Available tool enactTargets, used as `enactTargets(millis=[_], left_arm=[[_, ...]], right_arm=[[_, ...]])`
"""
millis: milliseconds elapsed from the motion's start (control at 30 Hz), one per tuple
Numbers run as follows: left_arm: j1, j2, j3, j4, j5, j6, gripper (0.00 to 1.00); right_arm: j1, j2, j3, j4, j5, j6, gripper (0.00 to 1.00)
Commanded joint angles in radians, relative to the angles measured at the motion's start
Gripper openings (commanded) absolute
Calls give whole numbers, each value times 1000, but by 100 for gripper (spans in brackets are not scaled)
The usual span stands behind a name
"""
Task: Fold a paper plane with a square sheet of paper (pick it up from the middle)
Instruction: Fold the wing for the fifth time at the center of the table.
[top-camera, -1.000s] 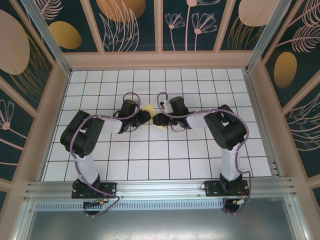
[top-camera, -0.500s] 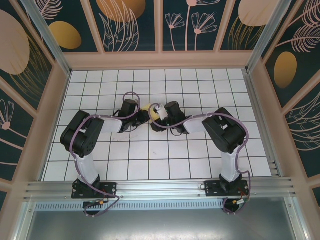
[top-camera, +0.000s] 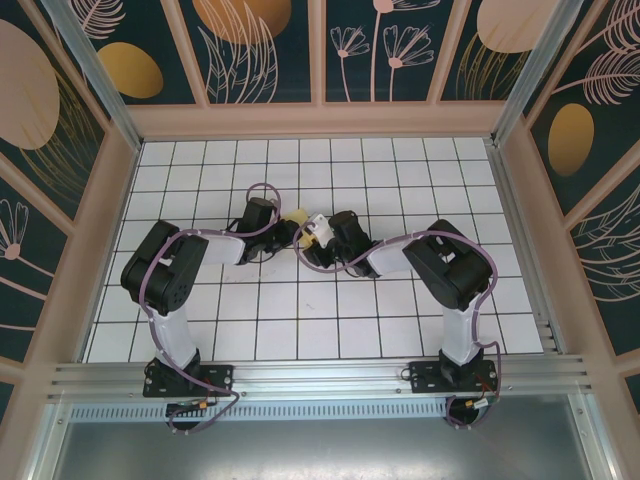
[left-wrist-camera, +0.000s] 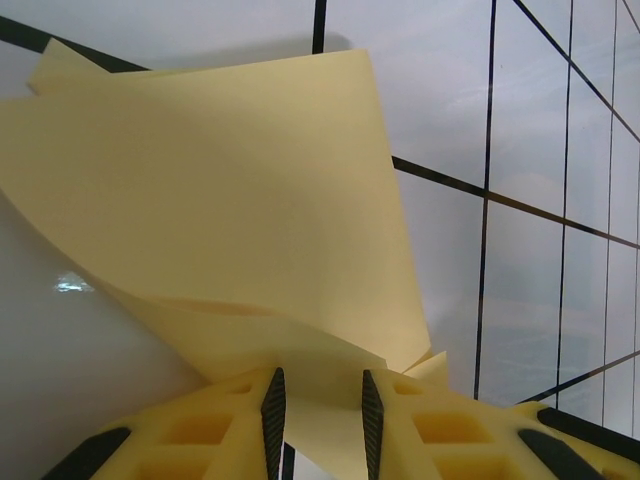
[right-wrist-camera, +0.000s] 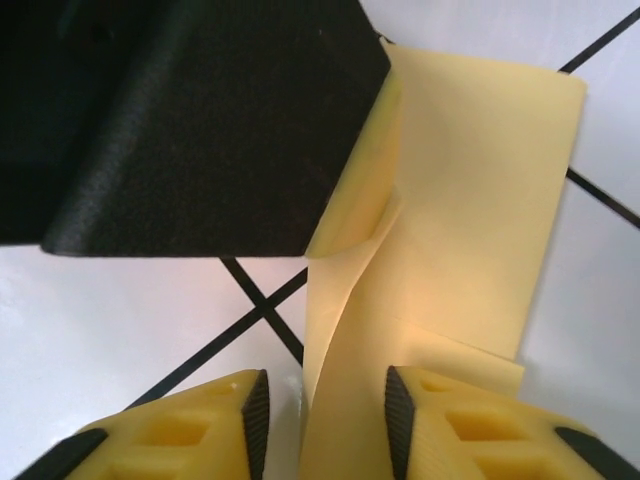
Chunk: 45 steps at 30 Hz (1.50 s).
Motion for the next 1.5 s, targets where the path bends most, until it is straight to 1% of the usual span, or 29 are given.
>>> enactTargets(millis=[0,167,233,367,533,600,700,867,967,1133,1467], left_arm=[[-3,-11,27,-28,3,-8,30],[-3,-34,26,-36,-1,-12,31],[-3,-44,25,-37,-6,-13,31],[-3,-73,22,-38,-13,-11,32],[-3,-120,13,-44,-39,12,35],[-2,-141,0,-28,-41,19,36],[-3,-148,-23,3,-40,27,38],[-3,-149,-45,47,-18,36,39],[-3,-149,-55,70,-9,40,39],[-4,-134,-54,81,2,53,38],[-3,-106,-51,103,20,70,36]], right_arm=[[10,4,-9,52,26,-27,33],[8,7,-6,55,1,-11,13],[4,5,-7,57,-21,3,8],[-26,-14,-19,84,-123,72,0],[-79,-32,-30,129,-278,204,0],[-102,-30,-35,161,-349,285,0],[-122,-17,-38,203,-414,401,0],[-138,22,-44,284,-468,595,0],[-142,42,-53,332,-466,699,0],[-144,62,-64,371,-438,821,0],[-152,58,-103,391,-361,955,0]])
